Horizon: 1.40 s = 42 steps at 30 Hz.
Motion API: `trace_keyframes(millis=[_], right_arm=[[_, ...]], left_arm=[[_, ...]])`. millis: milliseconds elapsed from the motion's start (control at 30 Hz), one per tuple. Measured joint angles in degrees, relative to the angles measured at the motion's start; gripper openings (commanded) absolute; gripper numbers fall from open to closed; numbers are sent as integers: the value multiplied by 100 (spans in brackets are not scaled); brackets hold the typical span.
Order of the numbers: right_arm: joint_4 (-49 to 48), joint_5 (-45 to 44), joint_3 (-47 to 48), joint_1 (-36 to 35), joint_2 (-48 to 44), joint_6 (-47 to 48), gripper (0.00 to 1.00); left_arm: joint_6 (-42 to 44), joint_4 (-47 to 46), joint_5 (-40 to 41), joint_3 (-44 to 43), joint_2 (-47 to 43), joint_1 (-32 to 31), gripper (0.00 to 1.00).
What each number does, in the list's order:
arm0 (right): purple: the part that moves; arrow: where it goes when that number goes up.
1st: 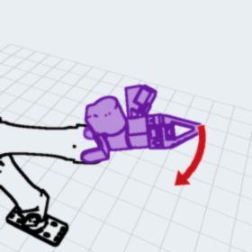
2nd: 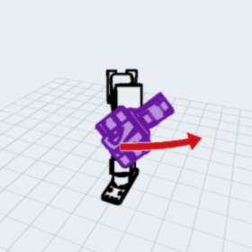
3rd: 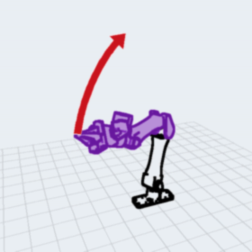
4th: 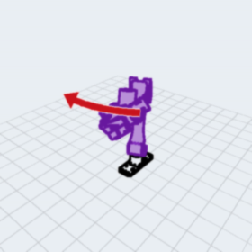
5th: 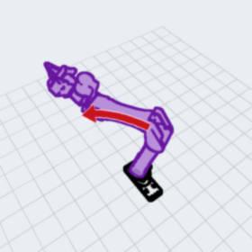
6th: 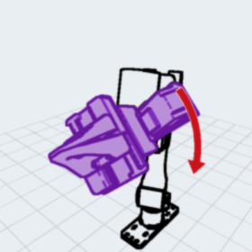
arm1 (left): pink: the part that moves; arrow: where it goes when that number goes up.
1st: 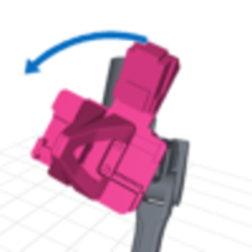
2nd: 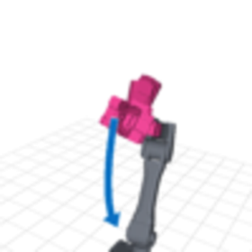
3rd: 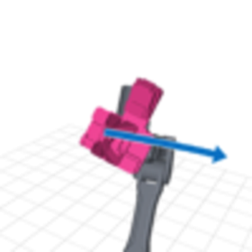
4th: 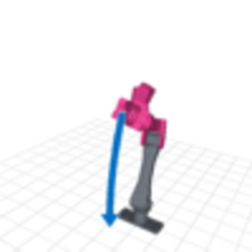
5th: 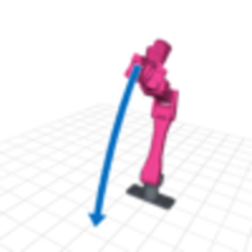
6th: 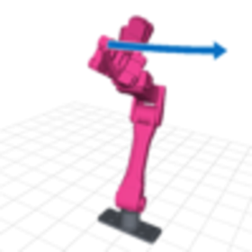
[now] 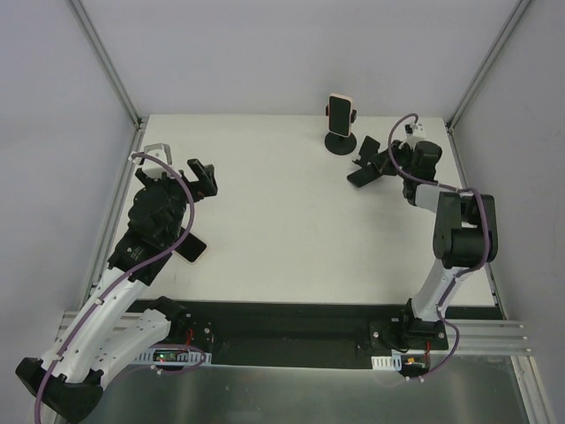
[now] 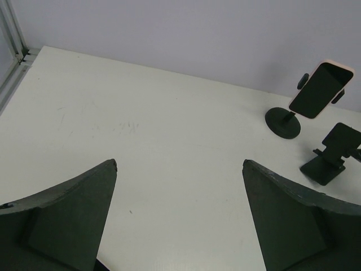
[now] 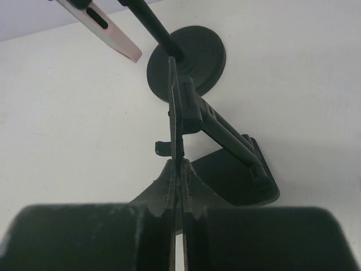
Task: Place the phone on the phone stand
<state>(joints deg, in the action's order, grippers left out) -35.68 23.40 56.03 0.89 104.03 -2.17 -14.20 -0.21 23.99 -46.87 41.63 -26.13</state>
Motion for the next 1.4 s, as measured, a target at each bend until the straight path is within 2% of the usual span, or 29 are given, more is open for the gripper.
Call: trace_keyframes(millis=[233,567,767,867,900,1000,1100,1233,1300,1400], right_arm=[[638,1259,1622,437,960,83,1],[1954,1803,2658,673,1552,717,4],[2529,1759,3082,697,1792,997,15],[2870,1665,3182,697,1871,1115,26],[2979,1644,3244,697,1910,1163,36],[3228,1445,3366,695,1941,1298,51],[3342,1145,3357,695,1941,1362,60],[3397,549,3198,675,1770,1189,64],[3442,173,3045,662,1576,1106,66],[3604,-457,2586,597,988,822,70]], left_arm=[[-2,-2,-153,0,15,31,90],[-44,-4,-323,0,70,74,89],[-44,-15,-361,0,164,74,89],[-44,-20,-393,0,216,74,88],[-44,-20,-400,0,227,74,89],[-44,-35,-400,0,243,74,88],[-44,-46,-400,0,260,74,89],[-44,-50,-396,0,271,74,93],[-46,-70,-382,0,299,74,99],[-55,-83,-332,0,385,74,99]])
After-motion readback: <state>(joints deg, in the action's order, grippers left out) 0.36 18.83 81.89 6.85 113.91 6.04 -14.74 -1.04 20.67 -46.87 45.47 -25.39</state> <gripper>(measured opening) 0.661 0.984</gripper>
